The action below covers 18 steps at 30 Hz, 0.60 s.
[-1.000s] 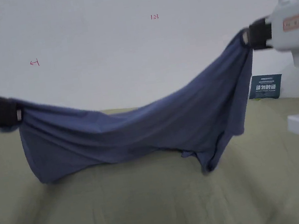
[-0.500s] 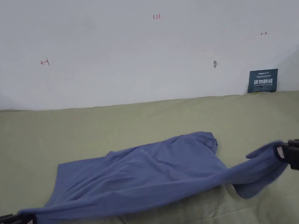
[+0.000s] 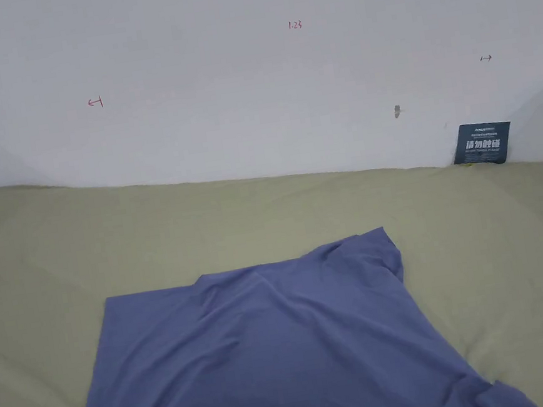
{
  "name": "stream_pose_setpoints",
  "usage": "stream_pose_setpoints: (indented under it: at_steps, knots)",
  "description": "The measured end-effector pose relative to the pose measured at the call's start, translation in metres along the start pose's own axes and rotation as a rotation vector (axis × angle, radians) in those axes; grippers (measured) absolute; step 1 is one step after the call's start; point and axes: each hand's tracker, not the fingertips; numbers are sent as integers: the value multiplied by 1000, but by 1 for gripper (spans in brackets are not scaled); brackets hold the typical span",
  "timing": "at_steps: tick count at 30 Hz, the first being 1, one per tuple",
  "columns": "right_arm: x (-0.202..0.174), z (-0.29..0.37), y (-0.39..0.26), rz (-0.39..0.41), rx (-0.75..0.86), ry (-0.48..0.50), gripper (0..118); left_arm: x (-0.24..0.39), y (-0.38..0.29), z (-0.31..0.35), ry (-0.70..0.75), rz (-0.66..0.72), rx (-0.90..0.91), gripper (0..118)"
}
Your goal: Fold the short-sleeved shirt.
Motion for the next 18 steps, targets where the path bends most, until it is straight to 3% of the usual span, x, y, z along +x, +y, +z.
stream_pose_setpoints:
  at_steps: [2,4,5,6,7,8,10,12,14,15,16,17,18]
  knots:
    - [5,-2,-9,-38,-39,-3,4,-9,-13,3,-1,75,-27,8]
    - [9,-2,-14,-98,-83,2,11,-16,-23,7,26,154,-57,20]
    - [8,0,-14,-113,-109,-17,23,-17,-26,11,50,206,-78,27]
    - [7,3,-13,-121,-138,-38,53,-17,-27,16,74,246,-73,39]
    - [3,6,-11,-123,-156,-59,70,-15,-26,24,78,279,-53,49]
    - [-2,13,-8,-105,-148,-50,73,-9,-21,33,90,300,-35,55]
    - [-15,27,-1,-43,-68,-57,72,9,-7,50,65,269,44,55]
    - [-34,41,10,6,27,-139,72,38,11,65,124,192,100,55]
    - [-55,53,17,1,89,-171,70,78,25,73,169,124,121,54]
    - [-64,57,20,-25,103,-173,63,93,28,72,178,93,120,43]
    - [-75,60,21,-53,119,-145,54,113,31,72,204,56,117,23]
    - [-83,63,20,-68,127,-108,32,133,32,70,253,50,120,4]
    - [-91,65,17,-82,127,-79,2,151,31,68,293,53,127,1]
